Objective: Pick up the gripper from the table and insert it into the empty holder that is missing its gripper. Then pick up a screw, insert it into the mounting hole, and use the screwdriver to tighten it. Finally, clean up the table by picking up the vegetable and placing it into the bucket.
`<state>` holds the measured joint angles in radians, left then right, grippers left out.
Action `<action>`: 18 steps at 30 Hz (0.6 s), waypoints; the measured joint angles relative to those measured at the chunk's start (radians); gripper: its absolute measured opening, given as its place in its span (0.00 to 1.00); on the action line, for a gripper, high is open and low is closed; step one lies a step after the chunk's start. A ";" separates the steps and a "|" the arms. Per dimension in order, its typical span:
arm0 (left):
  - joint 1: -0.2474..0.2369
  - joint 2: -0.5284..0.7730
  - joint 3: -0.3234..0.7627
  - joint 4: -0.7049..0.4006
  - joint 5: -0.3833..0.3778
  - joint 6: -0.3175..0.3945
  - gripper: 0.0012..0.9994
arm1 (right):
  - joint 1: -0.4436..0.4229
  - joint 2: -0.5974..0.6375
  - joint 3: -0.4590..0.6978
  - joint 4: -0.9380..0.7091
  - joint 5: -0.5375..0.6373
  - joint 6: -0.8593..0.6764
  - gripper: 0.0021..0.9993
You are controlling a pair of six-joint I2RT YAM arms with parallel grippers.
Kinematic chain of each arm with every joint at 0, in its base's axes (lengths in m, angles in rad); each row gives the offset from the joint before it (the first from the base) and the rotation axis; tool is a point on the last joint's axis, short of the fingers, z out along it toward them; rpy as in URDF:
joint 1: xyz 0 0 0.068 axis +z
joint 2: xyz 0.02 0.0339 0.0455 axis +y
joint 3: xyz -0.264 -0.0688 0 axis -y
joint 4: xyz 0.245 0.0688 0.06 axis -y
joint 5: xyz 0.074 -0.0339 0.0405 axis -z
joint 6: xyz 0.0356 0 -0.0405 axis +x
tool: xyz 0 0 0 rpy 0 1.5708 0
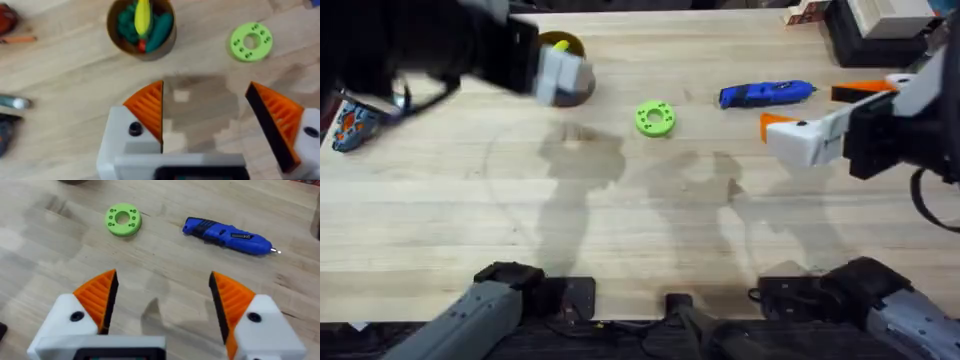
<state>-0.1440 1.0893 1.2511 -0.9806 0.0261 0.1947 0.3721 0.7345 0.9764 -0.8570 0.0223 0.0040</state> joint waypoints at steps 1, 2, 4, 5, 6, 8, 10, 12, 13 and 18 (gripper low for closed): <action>-0.012 -0.037 -0.031 -0.005 -0.004 -0.025 0.99 | 0.000 -0.008 0.000 -0.007 0.000 0.000 0.99; -0.023 -0.070 -0.057 -0.014 -0.008 -0.050 0.99 | 0.000 -0.016 0.000 -0.019 0.000 0.000 0.99; -0.048 -0.130 -0.105 -0.029 -0.016 -0.102 0.99 | 0.000 -0.038 0.000 -0.073 0.000 0.000 0.99; -0.062 -0.155 -0.124 -0.042 -0.018 -0.125 0.99 | 0.000 -0.049 0.000 -0.106 0.002 0.000 0.99; -0.080 -0.183 -0.145 -0.059 -0.020 -0.150 0.99 | 0.000 -0.061 0.000 -0.137 0.007 0.000 0.99; -0.117 -0.229 -0.178 -0.089 -0.024 -0.189 0.99 | 0.000 -0.086 0.000 -0.180 0.021 0.000 0.99; -0.153 -0.267 -0.207 -0.107 -0.031 -0.220 0.99 | 0.000 -0.114 0.000 -0.198 0.032 0.000 1.00; -0.183 -0.296 -0.236 -0.108 -0.036 -0.247 0.99 | 0.000 -0.141 0.000 -0.206 0.038 0.000 0.99; -0.198 -0.307 -0.251 -0.109 -0.040 -0.262 0.99 | 0.000 -0.157 0.000 -0.216 0.038 0.000 0.99; -0.243 -0.309 -0.295 -0.105 -0.049 -0.315 0.99 | 0.000 -0.232 0.000 -0.240 0.041 0.000 0.99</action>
<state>-0.3867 0.7807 0.9557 -1.0855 -0.0231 -0.1201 0.3721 0.5028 0.9764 -1.0973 0.0635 0.0040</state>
